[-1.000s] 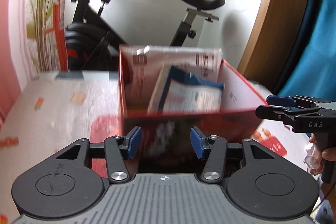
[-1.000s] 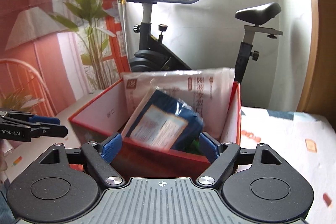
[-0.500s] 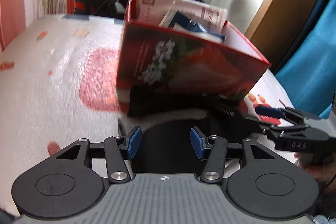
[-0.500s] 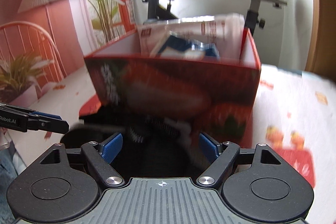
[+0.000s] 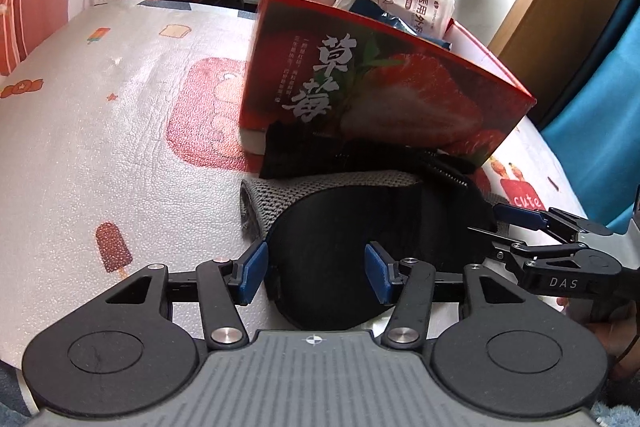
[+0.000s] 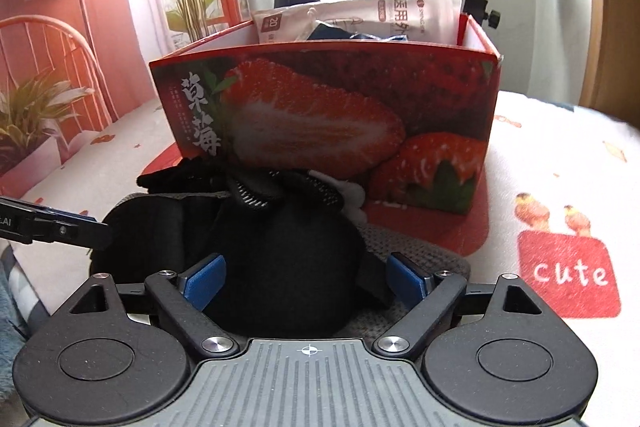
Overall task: Organize soft objects
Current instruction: 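Move the left tool down onto the black eye mask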
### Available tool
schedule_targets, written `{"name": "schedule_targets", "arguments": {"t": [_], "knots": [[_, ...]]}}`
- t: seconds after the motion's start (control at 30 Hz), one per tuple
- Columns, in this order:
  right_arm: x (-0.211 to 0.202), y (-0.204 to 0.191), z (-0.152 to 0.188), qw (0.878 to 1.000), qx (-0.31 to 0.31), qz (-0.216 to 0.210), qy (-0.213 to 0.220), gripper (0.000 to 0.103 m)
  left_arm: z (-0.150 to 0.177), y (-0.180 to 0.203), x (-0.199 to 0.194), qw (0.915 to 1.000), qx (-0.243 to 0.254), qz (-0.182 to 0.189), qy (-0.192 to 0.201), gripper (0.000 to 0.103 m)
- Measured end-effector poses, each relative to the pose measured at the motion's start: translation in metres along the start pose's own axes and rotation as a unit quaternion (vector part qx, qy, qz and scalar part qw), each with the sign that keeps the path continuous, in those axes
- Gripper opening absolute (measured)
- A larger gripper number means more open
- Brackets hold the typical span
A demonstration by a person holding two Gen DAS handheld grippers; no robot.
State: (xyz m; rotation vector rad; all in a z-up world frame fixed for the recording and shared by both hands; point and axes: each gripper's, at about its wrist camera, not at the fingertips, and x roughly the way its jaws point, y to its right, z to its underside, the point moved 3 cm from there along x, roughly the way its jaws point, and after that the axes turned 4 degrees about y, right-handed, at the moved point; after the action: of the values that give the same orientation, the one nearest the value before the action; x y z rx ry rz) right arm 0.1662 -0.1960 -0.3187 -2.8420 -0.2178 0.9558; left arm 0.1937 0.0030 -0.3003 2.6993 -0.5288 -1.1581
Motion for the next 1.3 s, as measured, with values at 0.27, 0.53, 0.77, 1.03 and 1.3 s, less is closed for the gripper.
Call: {"name": "schedule_targets", "arguments": {"t": [0.27, 0.53, 0.77, 1.03, 1.3], "knots": [[0.003, 0.001, 0.005, 1.000, 0.008, 0.006, -0.004, 0.086, 0.007, 0.000, 0.002, 0.9999, -0.001, 0.000, -0.012, 0.056], [0.012, 0.003, 0.008, 1.000, -0.001, 0.006, -0.007, 0.088, 0.014, 0.003, 0.009, 0.9997, 0.015, -0.007, -0.018, 0.056], [0.011, -0.005, 0.015, 1.000, -0.020, -0.004, -0.002, 0.088, 0.014, -0.004, 0.013, 0.9998, -0.002, -0.011, -0.018, 0.060], [0.012, -0.014, 0.019, 0.999, -0.043, -0.003, 0.003, 0.087, 0.016, -0.003, 0.016, 0.9997, 0.001, -0.016, -0.019, 0.060], [0.005, -0.017, 0.015, 0.999, -0.046, -0.004, 0.019, 0.083, 0.017, -0.002, 0.017, 0.9997, 0.004, -0.017, -0.017, 0.060]]}}
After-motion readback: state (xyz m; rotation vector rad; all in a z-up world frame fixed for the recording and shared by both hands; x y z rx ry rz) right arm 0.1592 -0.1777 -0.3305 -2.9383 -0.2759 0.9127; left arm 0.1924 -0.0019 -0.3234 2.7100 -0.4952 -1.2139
